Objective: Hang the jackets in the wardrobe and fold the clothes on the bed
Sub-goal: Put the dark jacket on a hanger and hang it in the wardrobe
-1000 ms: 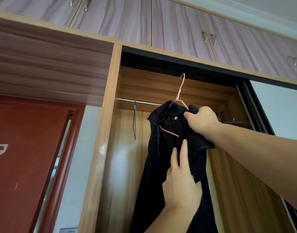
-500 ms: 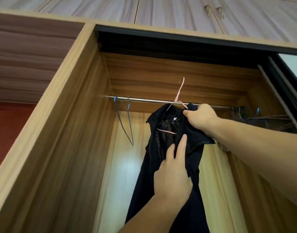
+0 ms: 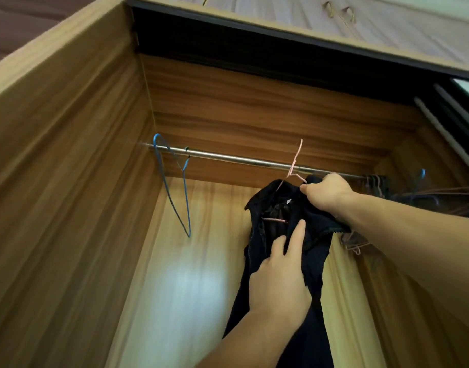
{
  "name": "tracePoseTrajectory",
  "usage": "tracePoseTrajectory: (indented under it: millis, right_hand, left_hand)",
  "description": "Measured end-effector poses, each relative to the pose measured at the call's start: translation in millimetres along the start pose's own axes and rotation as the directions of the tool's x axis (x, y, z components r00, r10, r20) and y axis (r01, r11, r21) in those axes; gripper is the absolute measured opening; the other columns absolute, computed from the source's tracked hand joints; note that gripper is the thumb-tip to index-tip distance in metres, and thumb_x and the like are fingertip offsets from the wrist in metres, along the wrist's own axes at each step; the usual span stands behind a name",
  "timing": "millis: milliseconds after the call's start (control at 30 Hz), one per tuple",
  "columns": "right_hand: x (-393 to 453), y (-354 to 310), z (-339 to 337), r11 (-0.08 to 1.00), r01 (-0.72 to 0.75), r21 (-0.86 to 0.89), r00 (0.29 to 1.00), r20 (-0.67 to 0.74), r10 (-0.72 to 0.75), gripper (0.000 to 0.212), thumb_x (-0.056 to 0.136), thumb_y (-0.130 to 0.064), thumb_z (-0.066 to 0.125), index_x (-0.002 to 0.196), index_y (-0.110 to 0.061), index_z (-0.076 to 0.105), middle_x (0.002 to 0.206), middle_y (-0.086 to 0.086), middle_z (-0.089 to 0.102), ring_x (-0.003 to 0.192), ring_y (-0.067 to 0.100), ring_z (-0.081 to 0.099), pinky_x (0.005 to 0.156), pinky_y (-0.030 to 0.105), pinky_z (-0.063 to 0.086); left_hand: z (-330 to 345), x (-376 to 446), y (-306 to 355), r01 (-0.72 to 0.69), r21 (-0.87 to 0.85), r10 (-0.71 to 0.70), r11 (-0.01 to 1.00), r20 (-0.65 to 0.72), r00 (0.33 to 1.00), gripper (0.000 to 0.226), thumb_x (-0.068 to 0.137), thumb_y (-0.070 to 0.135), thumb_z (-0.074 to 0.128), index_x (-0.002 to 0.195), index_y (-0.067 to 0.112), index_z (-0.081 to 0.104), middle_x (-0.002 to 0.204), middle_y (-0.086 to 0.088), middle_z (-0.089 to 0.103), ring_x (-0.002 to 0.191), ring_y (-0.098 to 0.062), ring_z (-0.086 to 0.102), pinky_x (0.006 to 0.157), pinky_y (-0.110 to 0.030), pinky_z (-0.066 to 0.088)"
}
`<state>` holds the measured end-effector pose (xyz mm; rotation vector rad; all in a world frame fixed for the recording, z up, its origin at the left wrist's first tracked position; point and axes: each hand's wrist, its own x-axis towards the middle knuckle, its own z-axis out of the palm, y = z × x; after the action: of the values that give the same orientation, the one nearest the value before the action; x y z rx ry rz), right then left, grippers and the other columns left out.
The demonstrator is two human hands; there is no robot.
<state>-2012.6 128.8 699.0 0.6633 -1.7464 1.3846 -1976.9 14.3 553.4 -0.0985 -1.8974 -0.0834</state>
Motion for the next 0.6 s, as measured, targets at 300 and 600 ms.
tracePoseTrajectory:
  millis: [300, 600]
  right_hand:
    - [65.3, 26.2, 15.9, 0.998, 0.056, -0.017, 0.997, 0.054, -0.055, 0.027, 0.091, -0.031, 0.061, 0.077, -0.01, 0.052, 0.071, 0.004, 0.055, 0.058, 0.016, 0.053, 0.037, 0.02, 0.029]
    - [104.9, 22.0, 26.0, 0.984, 0.13, -0.12, 0.984, 0.133, -0.114, 0.036, 0.092, -0.04, 0.059, 0.087, -0.005, 0.052, 0.067, 0.005, 0.052, 0.056, 0.017, 0.05, 0.043, 0.026, 0.032]
  left_hand:
    - [41.9, 50.4, -2.8, 0.031, 0.081, -0.028, 0.996, -0.038, 0.999, 0.105, 0.084, 0.009, 0.057, 0.144, 0.05, -0.017, 0.145, 0.011, 0.028, 0.087, -0.017, 0.057, 0.063, -0.029, 0.044]
    - [59.1, 87.6, -5.9, 0.071, 0.071, -0.065, 0.995, -0.085, 0.994, 0.101, 0.083, 0.009, 0.056, 0.146, 0.048, -0.012, 0.139, 0.007, 0.035, 0.094, -0.02, 0.056, 0.067, -0.033, 0.046]
